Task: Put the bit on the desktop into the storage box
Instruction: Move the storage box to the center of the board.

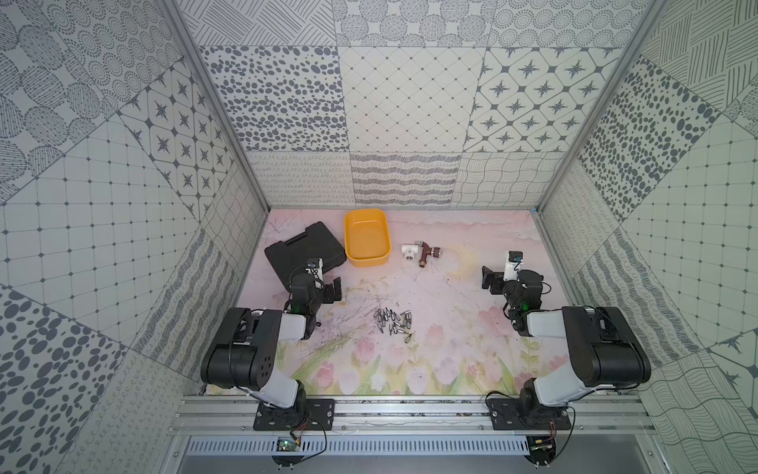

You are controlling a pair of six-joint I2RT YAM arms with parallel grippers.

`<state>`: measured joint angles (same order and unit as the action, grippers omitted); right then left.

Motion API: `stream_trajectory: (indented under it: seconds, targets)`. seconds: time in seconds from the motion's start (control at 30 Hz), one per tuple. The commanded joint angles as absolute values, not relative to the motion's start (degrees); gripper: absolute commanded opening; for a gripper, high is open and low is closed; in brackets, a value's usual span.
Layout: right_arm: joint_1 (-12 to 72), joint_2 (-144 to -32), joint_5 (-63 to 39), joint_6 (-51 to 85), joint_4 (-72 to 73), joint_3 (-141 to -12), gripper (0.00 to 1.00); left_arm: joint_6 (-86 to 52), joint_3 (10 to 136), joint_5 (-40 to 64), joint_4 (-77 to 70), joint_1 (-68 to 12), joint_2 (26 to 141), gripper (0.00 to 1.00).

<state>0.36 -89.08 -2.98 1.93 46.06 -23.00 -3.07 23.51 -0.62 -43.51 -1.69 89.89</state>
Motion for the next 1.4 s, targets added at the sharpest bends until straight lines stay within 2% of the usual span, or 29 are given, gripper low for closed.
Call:
stream_trajectory:
  seconds: [0.0, 0.6, 0.67, 0.77, 0.9, 1.13, 1.37]
  targets:
    - [0.71, -89.08, -3.08, 1.66, 47.55, -23.82, 0.97, -3.27, 24.03, -0.05, -47.11, -1.51, 90.02, 0.99]
    - [0.68, -88.43, -1.09, 2.74, 48.29, -23.03, 0.97, -3.00, 24.20, -0.24, -47.06, -1.50, 89.67, 0.99]
    - [0.39, -86.40, 0.98, 3.98, 48.89, -21.75, 0.96, -3.48, 25.44, -0.86, -42.44, -1.64, 86.83, 0.99]
    - [-0.18, -81.86, 3.31, 5.33, 46.44, -20.86, 0.97, -6.81, 30.54, -5.07, -26.99, -1.82, 79.87, 0.99]
    - [-0.18, -74.32, 4.24, 6.89, 32.94, -24.17, 0.97, -13.57, 36.34, -6.24, -14.17, -1.78, 74.05, 0.99]
    - [0.09, -65.03, -5.13, 17.70, 11.08, -30.67, 0.97, -23.81, 45.32, -2.06, 3.44, -1.98, 68.49, 0.99]
    - [5.01, -67.06, -9.44, 23.70, -1.32, -41.58, 0.97, -27.86, 51.35, 3.61, 21.06, -2.19, 66.15, 0.99]
